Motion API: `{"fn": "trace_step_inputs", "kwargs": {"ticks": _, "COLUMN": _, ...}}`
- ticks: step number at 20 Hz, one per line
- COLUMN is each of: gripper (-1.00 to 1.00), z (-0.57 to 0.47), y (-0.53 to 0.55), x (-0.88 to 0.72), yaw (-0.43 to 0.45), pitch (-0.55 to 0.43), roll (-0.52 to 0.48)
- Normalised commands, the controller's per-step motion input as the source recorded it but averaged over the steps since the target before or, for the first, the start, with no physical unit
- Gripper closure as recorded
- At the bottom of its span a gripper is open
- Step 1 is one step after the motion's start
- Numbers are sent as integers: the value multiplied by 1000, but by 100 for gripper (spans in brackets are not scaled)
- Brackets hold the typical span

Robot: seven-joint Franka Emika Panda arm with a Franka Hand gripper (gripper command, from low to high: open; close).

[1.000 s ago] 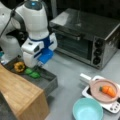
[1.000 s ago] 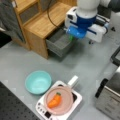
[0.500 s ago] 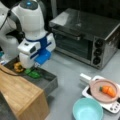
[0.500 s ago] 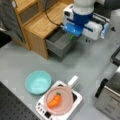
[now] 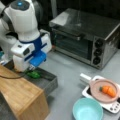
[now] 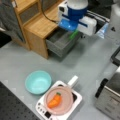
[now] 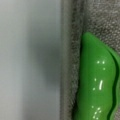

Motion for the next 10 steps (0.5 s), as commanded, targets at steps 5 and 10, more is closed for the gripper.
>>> {"fn": "trace_step_inputs", "kwargs": {"ticks": 5, "gripper": -100, "z": 64, "y": -38, "x": 48, "yaw": 117, "pitch": 74, "roll": -38}}
{"fn": "trace_step_inputs", "kwargs": {"ticks": 10, "gripper": -100, "z": 64, "y": -38, "x": 48, "yaw": 116, "pitch": 74, "roll": -38}}
